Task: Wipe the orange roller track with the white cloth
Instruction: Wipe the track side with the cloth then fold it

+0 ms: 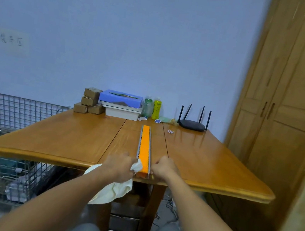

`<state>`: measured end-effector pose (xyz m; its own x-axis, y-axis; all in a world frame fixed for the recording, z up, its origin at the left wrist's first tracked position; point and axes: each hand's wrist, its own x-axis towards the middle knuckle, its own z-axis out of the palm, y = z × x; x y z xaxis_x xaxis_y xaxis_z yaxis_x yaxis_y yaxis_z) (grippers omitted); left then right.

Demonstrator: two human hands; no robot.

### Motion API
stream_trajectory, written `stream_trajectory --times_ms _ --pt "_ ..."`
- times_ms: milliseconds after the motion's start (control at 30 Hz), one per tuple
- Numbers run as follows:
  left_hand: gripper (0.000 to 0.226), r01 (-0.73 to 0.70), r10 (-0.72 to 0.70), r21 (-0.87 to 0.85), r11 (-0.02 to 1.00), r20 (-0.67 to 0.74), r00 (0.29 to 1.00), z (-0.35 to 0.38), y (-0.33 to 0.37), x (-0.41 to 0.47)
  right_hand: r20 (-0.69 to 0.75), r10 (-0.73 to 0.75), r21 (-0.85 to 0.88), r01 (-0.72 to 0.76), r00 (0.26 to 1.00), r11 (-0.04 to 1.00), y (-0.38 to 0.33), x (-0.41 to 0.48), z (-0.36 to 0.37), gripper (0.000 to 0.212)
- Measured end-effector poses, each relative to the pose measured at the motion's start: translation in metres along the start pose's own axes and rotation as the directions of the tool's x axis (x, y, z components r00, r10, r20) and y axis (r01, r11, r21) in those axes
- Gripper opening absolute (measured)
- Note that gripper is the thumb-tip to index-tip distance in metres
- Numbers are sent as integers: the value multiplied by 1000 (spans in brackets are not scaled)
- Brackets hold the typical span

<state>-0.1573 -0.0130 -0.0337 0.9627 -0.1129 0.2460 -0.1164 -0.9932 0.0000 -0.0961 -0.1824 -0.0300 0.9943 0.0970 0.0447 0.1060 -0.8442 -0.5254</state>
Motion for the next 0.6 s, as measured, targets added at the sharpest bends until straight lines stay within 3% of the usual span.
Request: stream_trajectory --times_ms 400,600 --pt "50 21 -20 -43 999 28 999 -6 -2 -12 -3 -37 20 37 999 999 -5 -8 -2 22" --pt "38 89 -94 -222 971 -10 996 -13 -15 -8 17 -105 113 102 994 988 -9 -10 -6 20"
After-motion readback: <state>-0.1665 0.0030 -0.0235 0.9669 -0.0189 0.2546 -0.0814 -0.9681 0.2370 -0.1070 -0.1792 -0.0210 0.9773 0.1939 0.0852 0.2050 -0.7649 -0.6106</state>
